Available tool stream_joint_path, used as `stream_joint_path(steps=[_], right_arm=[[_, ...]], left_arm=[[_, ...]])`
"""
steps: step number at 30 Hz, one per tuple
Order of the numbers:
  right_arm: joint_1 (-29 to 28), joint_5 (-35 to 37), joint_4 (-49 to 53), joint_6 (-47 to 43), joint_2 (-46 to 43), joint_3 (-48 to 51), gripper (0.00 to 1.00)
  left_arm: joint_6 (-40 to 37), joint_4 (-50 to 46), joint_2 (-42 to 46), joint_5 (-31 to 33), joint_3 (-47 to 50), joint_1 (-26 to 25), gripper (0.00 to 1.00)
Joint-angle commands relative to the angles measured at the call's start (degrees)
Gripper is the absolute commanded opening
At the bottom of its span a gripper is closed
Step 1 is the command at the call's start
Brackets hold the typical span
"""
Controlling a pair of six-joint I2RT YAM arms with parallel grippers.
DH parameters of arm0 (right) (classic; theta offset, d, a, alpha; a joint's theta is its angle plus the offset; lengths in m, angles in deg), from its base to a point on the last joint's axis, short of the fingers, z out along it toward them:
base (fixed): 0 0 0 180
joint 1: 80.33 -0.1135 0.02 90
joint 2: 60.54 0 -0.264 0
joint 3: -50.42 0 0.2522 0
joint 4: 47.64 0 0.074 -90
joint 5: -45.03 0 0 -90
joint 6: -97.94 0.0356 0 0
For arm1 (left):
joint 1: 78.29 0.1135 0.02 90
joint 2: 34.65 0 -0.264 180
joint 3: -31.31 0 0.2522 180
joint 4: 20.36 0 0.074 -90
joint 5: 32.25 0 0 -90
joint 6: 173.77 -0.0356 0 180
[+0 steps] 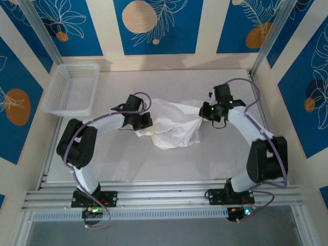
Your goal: Fold the inside-out t-shirt
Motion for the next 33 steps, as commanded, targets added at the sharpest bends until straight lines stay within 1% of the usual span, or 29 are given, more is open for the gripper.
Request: stream_joint_path(steps=[1, 4, 6, 9, 12, 14, 16, 19, 22, 24, 26, 27, 28, 29, 30, 31, 33], right_arm=[[0.85, 2.50, 3.65, -0.58, -8.26, 0.65, 0.00], [1.55, 4.70, 5.34, -0.54, -16.17, -1.38, 0.00], [1.63, 7.07, 5.84, -0.46, -22.09, -4.08, 0.00], [1.68, 10.85, 5.72, -0.71, -28.84, -9.62, 0.00], [1.70, 13.57, 4.48, -0.89, -32.87, -14.91, 0.00], [1.69, 13.64, 4.44, -1.39, -33.51, -18.23, 0.00], [1.56, 12.06, 5.41, -2.07, -32.41, -21.34, 0.00], [1.28, 7.87, 7.68, -3.70, -27.77, -24.15, 0.00], [1.00, 5.95, 10.40, -5.67, -20.40, -24.79, 0.00], [0.93, 4.55, 12.21, -7.22, -13.51, -24.56, 0.00], [0.91, 2.09, 12.36, -9.46, -7.22, -23.55, 0.00], [0.75, 1.79, 12.66, -10.12, -3.52, -23.15, 0.03], [0.68, 1.32, 13.08, -10.84, -0.54, -23.03, 0.12], [0.72, 1.10, 13.10, -11.64, 2.72, -22.65, 0.32], [0.70, 2.22, 13.80, -11.32, 5.37, -22.56, 0.47], [0.69, 3.01, 14.97, -10.86, 7.07, -22.75, 0.54], [0.61, 2.70, 15.09, -10.08, 7.73, -21.00, 0.59]], left_arm=[[-2.53, -4.52, 8.09, -1.81, -4.37, 2.06, 0.00], [-6.22, -10.83, 14.83, -1.25, -9.51, 2.48, 0.00], [-9.49, -15.93, 19.55, -0.34, -14.70, 2.49, 0.00], [-12.95, -21.02, 26.01, 2.82, -22.14, 2.43, 0.00], [-14.39, -22.54, 31.91, 7.29, -26.97, 2.49, 0.00], [-14.27, -22.19, 35.02, 9.39, -28.56, 2.46, 0.00], [-13.66, -21.98, 36.64, 10.44, -29.43, 2.45, 0.00], [-13.10, -23.16, 35.61, 11.94, -30.08, 2.47, 0.00], [-13.75, -24.20, 31.72, 15.51, -28.88, 2.68, 0.00], [-14.41, -22.80, 27.78, 17.10, -26.77, 3.66, 0.00], [-13.41, -20.53, 23.75, 16.14, -24.49, 5.67, 0.00], [-12.51, -18.66, 21.51, 14.97, -23.06, 6.76, 0.00], [-11.20, -17.60, 19.46, 13.69, -22.05, 7.83, 0.00], [-9.73, -16.29, 17.57, 11.38, -20.92, 8.69, 0.00], [-9.08, -14.28, 16.23, 9.52, -19.49, 9.12, 0.00], [-8.31, -13.46, 15.23, 8.96, -18.36, 9.21, 0.00], [-7.53, -12.67, 13.90, 6.47, -16.41, 9.20, 0.00]])
